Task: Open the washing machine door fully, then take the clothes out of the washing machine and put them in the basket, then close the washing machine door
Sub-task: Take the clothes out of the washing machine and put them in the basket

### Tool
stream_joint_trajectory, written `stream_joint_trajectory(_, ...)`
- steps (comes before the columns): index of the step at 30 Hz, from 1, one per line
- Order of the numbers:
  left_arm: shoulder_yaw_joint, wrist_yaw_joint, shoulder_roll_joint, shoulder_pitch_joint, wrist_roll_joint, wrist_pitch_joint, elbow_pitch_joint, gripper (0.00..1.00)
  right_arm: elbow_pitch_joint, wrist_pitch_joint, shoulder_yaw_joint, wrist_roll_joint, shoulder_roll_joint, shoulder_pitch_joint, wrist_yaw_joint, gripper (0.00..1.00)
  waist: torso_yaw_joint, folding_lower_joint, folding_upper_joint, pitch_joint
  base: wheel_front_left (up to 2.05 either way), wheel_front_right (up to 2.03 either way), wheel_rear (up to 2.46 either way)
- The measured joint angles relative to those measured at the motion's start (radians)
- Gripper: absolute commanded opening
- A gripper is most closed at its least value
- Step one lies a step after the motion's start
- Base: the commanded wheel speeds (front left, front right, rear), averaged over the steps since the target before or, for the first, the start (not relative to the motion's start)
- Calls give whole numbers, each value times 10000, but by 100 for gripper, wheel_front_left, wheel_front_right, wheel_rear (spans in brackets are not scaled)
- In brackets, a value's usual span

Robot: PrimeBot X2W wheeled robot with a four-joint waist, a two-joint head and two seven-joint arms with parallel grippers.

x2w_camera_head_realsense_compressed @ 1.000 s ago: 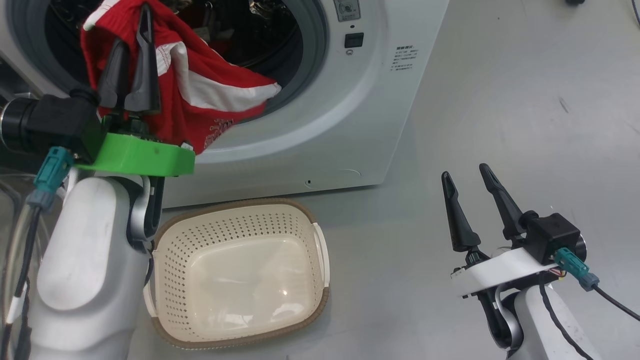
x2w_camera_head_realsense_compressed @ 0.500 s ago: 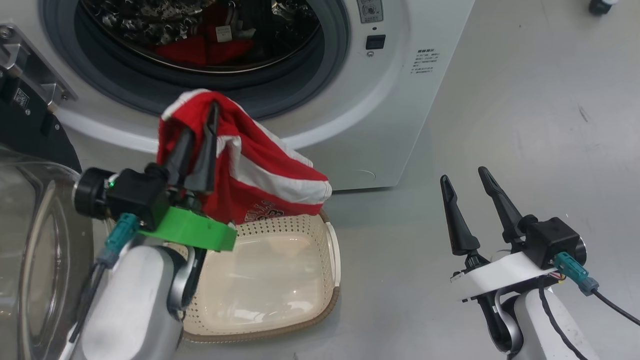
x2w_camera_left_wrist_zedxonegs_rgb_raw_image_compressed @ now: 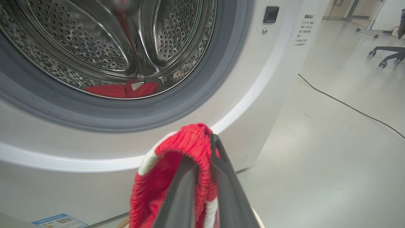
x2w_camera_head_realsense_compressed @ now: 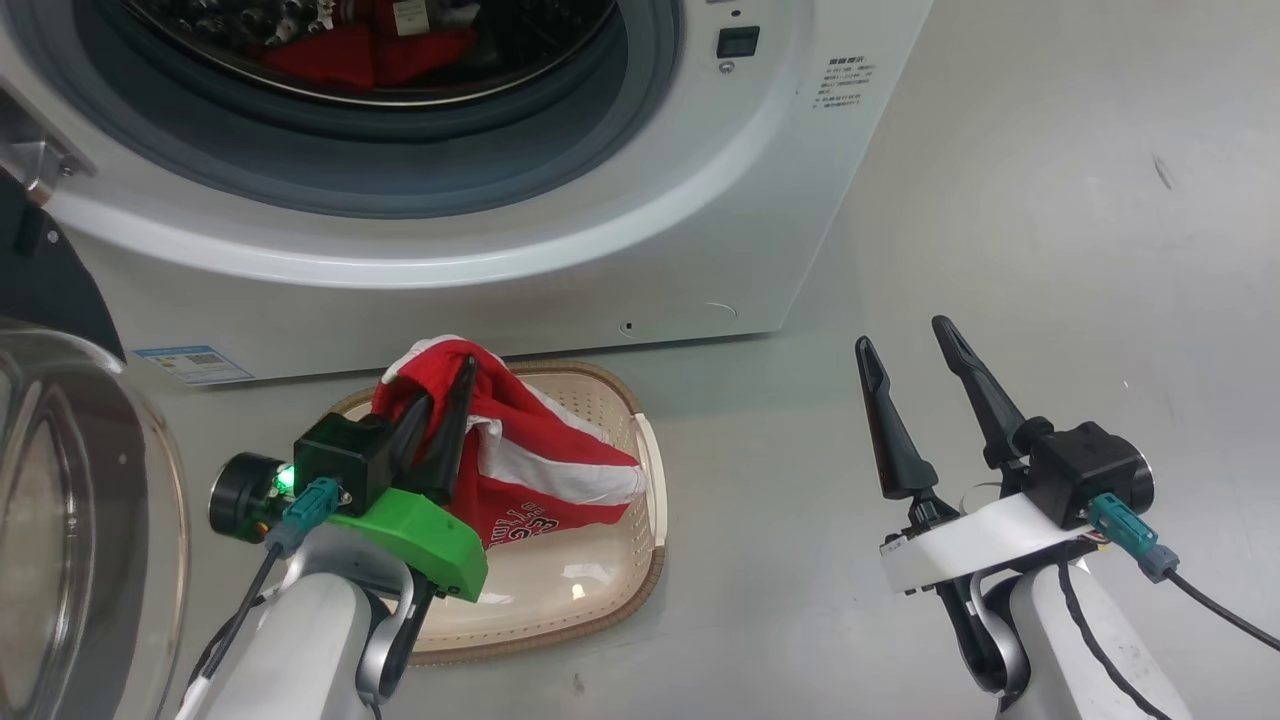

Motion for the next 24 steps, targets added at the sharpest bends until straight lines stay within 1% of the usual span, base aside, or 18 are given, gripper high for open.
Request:
stream_joint_trajectory(7, 238, 77, 12, -35, -150, 268, 940, 0, -207, 0, 192, 0, -4, -234, 2, 100, -330, 0, 0, 567, 0, 0, 0)
stream_joint_trajectory(11, 230, 82, 21, -221, -157, 535, 1703, 0, -314, 0, 313, 10, -10, -387, 2, 100, -534, 0, 0, 973, 0, 0, 0)
stream_joint_trajectory(20, 123, 36, 6, -1424, -159, 1281, 3363, 0, -627, 0, 663, 119, -25, -1066, 29, 100, -987, 1, 0, 2018, 0, 0, 0)
stream_joint_trajectory(24, 150, 36, 25, -1859, -148, 1406, 3919, 0, -767, 0, 922, 387, -27, -1419, 31, 100, -1196, 0, 0, 2491, 0, 0, 0)
